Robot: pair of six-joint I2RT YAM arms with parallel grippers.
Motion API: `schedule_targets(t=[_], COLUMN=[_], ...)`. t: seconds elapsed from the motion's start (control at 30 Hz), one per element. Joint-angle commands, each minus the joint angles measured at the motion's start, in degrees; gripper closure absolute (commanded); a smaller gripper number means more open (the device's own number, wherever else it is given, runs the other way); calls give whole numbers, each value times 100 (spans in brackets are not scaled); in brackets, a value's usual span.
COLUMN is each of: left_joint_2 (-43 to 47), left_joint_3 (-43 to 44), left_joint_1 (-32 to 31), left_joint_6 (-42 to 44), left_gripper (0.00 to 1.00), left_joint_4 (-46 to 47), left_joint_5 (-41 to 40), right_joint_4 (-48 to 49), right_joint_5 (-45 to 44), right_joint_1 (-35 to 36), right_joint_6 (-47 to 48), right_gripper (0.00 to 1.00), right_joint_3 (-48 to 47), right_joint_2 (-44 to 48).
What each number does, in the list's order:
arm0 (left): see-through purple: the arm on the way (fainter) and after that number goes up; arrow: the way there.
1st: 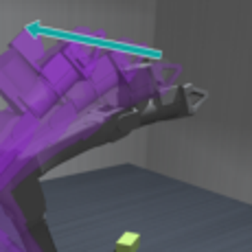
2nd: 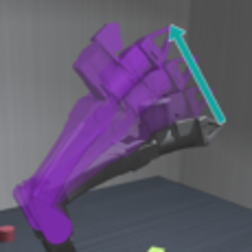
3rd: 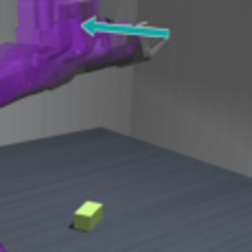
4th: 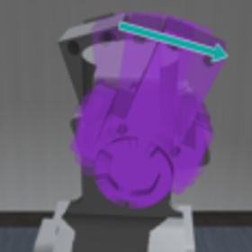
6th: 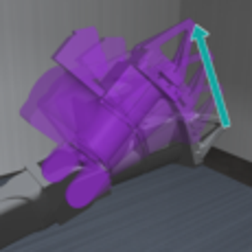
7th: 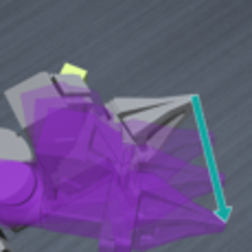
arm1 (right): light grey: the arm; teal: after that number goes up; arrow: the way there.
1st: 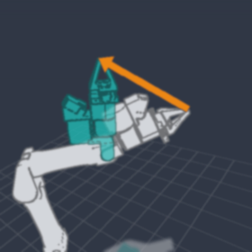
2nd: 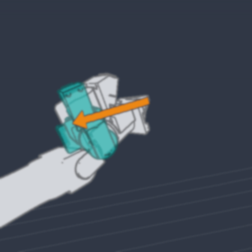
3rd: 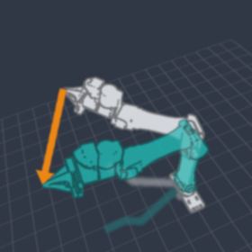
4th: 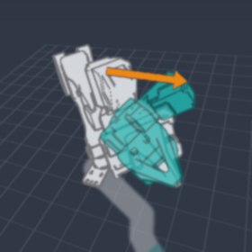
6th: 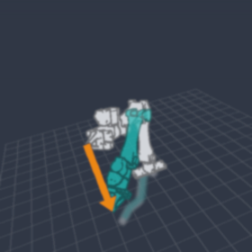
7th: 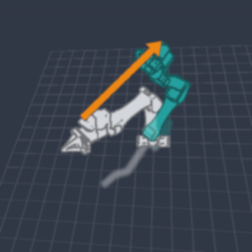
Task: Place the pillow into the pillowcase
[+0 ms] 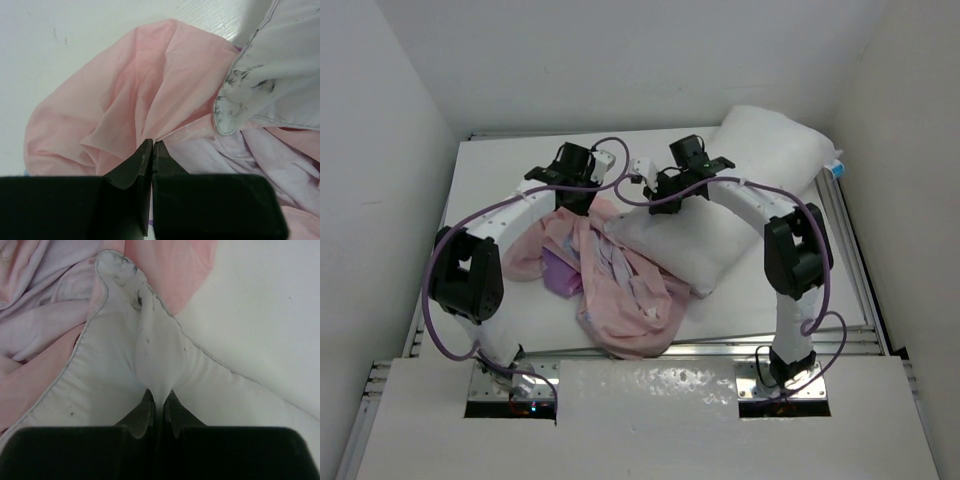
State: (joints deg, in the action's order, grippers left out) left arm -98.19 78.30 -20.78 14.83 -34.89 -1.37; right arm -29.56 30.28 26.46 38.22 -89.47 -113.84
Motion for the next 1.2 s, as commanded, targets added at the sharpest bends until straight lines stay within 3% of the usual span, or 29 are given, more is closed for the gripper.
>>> schedule_targets(t=[0.0, 0.3, 0.47, 0.73, 0.9, 1.03, 1.17], left_joint_2=[213, 582, 626, 854, 1021, 1039, 1109], left_joint_3=[80, 343, 633, 844, 792, 661, 493], left_joint_1=[-14, 82, 82, 82, 82, 65, 56], left_joint_6=[2, -59, 37, 212, 301, 441, 634], left_gripper=[100, 100, 100, 100, 100, 100, 100], left_joint_4=[290, 799, 739, 370, 220, 89, -113], left_joint_5=[110, 31, 549, 1744, 1947, 2307, 2755], right_joint_4=[-419, 731, 1453, 2911, 3412, 4211, 5223], right_joint_5=[-453, -260, -251, -127, -242, -645, -1758], right_joint_1=[70, 53, 70, 351, 404, 413, 422], right_joint_6=[-271, -1174, -1720, -3363, -4232, -5068, -6228], right_gripper=[100, 100, 100, 100, 100, 100, 100], right_joint_3=[43, 1659, 2381, 3190, 3007, 2848, 2856], right_joint_2=[61, 2601, 3667, 3606, 2756, 2174, 1919])
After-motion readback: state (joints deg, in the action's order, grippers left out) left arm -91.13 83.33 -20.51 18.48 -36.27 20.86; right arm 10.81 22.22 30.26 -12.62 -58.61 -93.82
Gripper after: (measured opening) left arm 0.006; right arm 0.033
